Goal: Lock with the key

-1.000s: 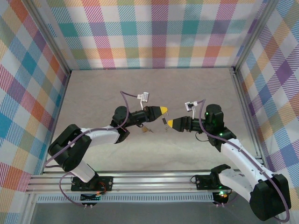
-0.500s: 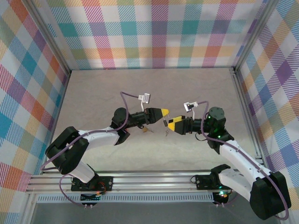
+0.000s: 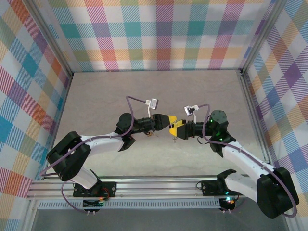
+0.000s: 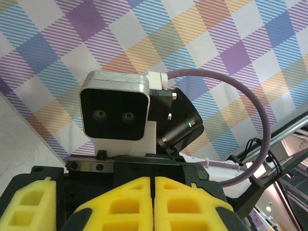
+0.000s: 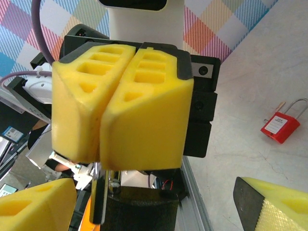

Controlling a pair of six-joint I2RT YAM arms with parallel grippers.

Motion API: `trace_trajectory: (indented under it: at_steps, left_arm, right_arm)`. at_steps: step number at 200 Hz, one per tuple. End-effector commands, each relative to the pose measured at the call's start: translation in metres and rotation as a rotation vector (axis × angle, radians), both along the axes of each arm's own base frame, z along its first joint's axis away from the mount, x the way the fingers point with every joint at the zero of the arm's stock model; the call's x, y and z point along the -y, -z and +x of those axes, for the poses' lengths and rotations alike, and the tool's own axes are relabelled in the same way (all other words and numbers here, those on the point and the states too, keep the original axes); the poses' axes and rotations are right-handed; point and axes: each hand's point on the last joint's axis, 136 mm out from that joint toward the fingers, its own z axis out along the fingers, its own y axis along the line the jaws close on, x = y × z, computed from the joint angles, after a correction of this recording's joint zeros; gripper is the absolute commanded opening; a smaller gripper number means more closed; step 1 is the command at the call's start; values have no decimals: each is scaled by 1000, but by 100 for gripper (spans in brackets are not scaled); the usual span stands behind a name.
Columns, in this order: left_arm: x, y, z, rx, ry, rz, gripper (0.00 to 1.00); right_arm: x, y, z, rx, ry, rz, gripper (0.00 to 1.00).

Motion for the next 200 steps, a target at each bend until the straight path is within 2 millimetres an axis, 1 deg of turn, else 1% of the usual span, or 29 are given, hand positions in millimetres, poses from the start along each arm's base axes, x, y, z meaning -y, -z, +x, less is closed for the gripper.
trace_trajectory:
  at_steps: [1, 50, 56, 99, 160, 200]
  left_arm:
    - [-6, -41, -15, 138, 12, -103, 0]
    - [-6, -39, -14, 137, 4, -99, 0]
    - [-6, -38, -13, 136, 2, -97, 0]
    - [-5, -36, -12, 133, -3, -93, 0]
    - [-7, -35, -13, 136, -8, -90, 0]
    - [-9, -40, -14, 140, -10, -101, 0]
  right_arm:
    - [-2, -19, -8, 72, -42, 38, 85]
    - [3, -27, -19, 106, -47, 43, 77]
    - [3, -24, -21, 84, -47, 32, 76]
    - [7, -27, -28, 89, -48, 26, 71]
    - [9, -30, -31, 93, -36, 22, 65]
    - [8, -26, -26, 77, -21, 13, 66]
